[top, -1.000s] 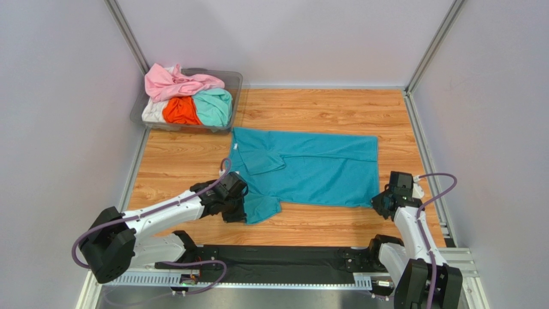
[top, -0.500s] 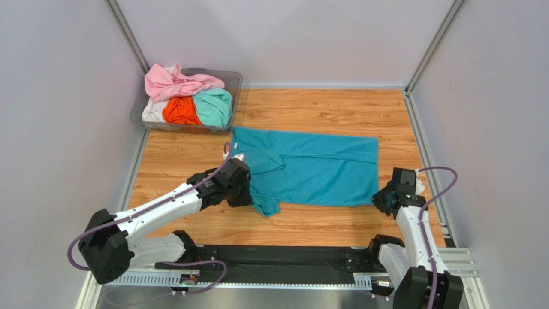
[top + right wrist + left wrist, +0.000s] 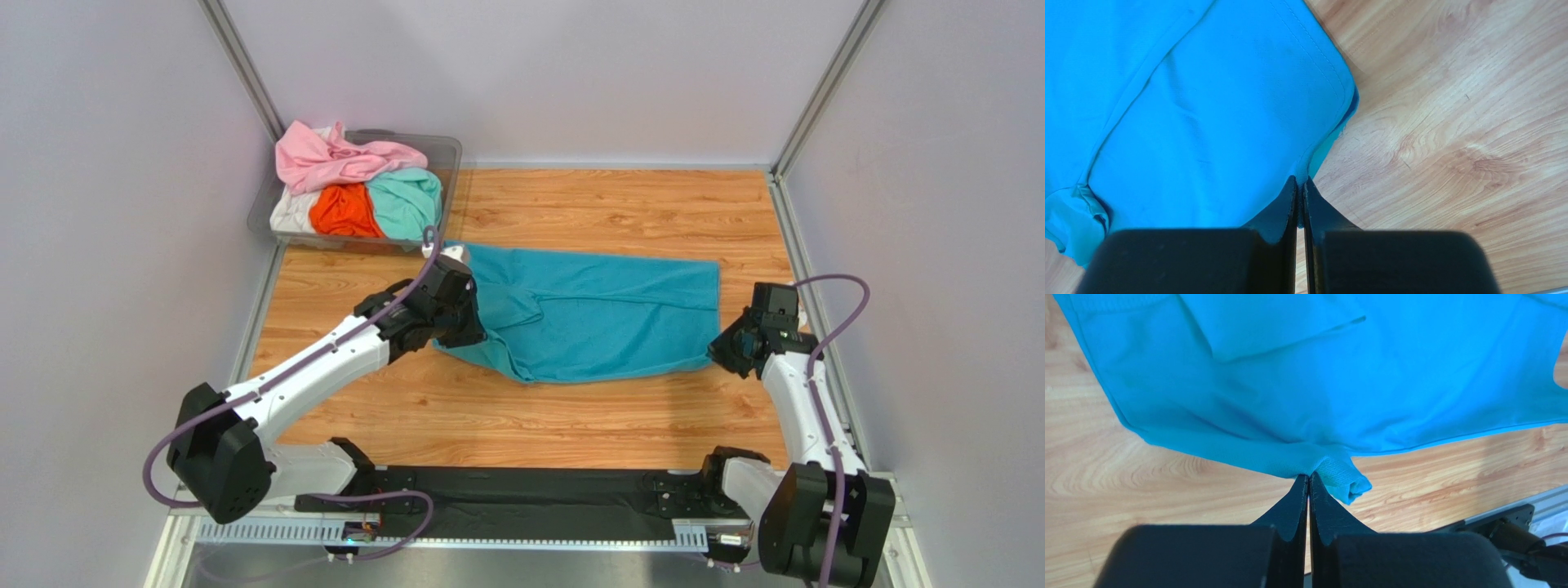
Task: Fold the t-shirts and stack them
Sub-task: Fold the tshirt
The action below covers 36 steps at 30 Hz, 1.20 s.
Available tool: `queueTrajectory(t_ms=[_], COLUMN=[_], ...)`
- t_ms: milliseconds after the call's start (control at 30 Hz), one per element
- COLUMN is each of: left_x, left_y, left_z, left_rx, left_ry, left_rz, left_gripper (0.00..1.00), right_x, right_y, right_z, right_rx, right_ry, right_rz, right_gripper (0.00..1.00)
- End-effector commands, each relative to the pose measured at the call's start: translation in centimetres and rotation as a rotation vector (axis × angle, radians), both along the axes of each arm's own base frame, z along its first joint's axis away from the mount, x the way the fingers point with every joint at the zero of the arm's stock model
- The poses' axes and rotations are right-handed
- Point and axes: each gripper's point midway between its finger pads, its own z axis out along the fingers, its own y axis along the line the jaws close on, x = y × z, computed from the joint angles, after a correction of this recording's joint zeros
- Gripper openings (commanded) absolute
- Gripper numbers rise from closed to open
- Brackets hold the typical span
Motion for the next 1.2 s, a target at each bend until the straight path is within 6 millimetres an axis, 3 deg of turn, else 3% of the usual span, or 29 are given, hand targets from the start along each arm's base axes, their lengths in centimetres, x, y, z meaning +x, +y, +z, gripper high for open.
queueTrajectory(t_ms=[0,600,1167], left_x=[2.4,10.5,16.4], left_y=[-0.5,-0.5,0.7], left_z=[2.1,4.8,3.8], left_rx=[-0.02,-0.041,-0.01], left_ry=[-0.075,-0.158,-0.164], left_rz=[-0.01,-0.007,0.041], left_gripper=[0.0,0.0,0.0], right_x=[1.7,6.9,11.2], right_y=[-0.1,-0.7,-1.2], right_z=[1.9,3.1,2.2], right_rx=[-0.019,-0.019,-0.027], right_ry=[-0.04,-0.051,-0.042], right_rz=[0.045,0.08,0.105], right_gripper=[0.0,0.0,0.0])
